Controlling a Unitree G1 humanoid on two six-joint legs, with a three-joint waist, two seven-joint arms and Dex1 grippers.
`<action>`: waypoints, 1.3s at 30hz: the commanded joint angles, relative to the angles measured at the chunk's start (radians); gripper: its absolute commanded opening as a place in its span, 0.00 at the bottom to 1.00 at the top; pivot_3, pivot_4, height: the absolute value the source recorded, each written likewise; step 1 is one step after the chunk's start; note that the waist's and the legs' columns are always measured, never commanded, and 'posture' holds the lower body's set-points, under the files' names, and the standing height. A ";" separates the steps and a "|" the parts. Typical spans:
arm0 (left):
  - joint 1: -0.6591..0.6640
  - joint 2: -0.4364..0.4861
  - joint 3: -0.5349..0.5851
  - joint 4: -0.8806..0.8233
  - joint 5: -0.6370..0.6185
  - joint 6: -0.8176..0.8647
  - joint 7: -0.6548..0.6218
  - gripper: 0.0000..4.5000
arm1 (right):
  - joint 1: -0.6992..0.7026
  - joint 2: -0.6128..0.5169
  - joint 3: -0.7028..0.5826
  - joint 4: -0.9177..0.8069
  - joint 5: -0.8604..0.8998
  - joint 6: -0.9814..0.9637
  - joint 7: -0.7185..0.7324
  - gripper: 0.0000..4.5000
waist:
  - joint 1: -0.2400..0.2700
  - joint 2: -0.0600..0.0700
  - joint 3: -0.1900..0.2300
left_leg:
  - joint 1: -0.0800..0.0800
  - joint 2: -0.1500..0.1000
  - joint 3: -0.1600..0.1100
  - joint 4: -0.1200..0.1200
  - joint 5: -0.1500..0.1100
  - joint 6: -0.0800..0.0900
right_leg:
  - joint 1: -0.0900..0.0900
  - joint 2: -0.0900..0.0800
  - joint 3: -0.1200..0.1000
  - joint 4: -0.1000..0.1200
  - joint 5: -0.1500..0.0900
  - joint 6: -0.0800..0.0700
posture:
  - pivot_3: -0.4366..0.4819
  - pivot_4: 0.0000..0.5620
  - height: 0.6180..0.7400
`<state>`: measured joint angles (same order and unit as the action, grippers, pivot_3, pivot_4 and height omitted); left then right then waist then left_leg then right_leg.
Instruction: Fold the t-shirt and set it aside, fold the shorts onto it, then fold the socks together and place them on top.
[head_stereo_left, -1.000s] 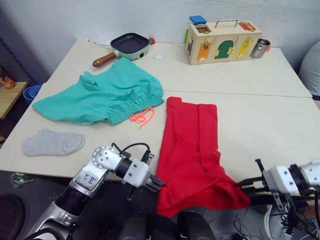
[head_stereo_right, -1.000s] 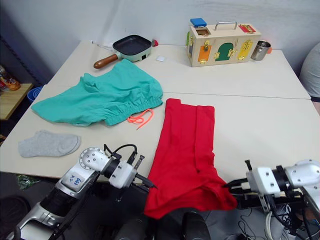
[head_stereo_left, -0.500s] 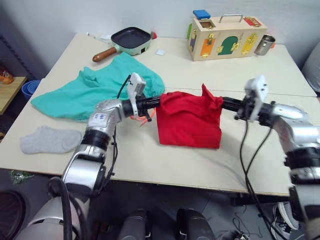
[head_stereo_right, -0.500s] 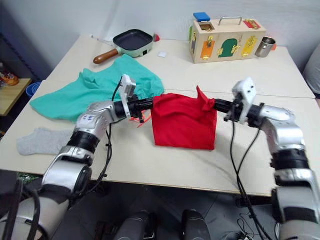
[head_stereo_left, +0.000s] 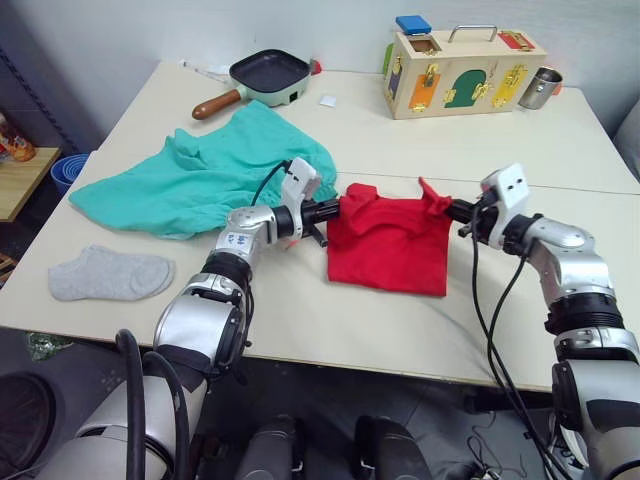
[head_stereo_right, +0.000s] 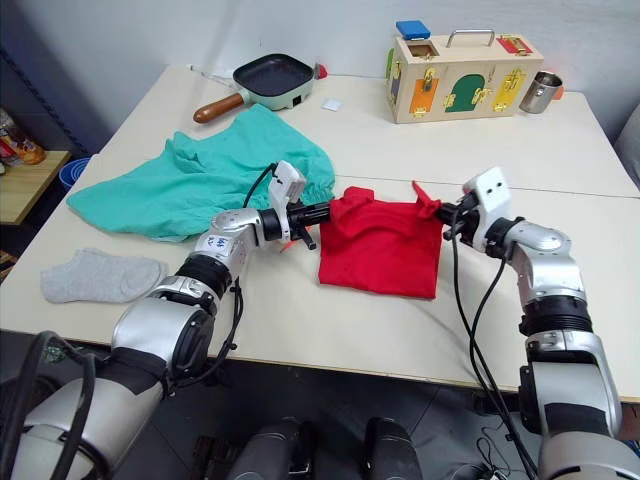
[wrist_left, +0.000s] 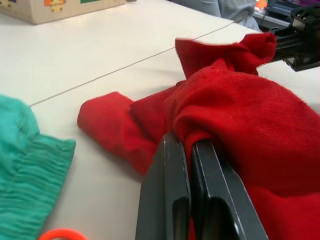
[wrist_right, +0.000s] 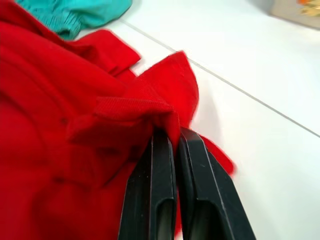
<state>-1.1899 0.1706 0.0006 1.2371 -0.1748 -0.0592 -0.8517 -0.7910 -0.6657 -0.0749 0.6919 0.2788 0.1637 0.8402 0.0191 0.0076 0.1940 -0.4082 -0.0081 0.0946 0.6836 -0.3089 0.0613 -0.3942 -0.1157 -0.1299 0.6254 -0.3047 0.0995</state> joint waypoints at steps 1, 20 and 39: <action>-0.041 0.018 0.035 0.013 0.012 -0.012 0.008 0.00 | 0.010 -0.061 -0.080 -0.022 0.014 0.024 -0.019 0.00 | -0.001 0.000 0.000 | 0.000 0.000 0.000 0.000 0.000 0.000 | 0.000 0.000 0.000 0.000 0.000 0.000 | 0.48 0.27 1.00; -0.087 -0.020 0.112 0.077 0.102 -0.051 0.399 0.40 | -0.049 0.078 -0.123 0.134 -0.021 -0.029 -0.209 0.16 | -0.017 0.000 0.000 | 0.000 0.000 -0.001 -0.001 0.000 -0.001 | 0.000 0.000 0.000 0.001 0.000 0.000 | 0.48 0.27 1.00; 0.366 0.225 -0.102 -0.528 0.130 -0.542 -0.245 1.00 | 0.280 -0.128 -0.117 -0.353 0.132 -0.129 0.387 1.00 | -0.020 0.000 0.000 | 0.002 0.003 0.001 -0.002 0.000 -0.003 | 0.000 0.002 0.002 0.001 0.000 0.000 | 0.48 0.27 1.00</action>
<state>-0.8188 0.3776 -0.0743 0.7816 -0.0507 -0.5392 -1.0509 -0.5462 -0.7758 -0.2312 0.4627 0.3907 0.0718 1.1256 -0.0014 0.0080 0.1938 -0.4058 -0.0052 0.0960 0.6825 -0.3092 0.0580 -0.3945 -0.1139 -0.1275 0.6265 -0.3047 0.0992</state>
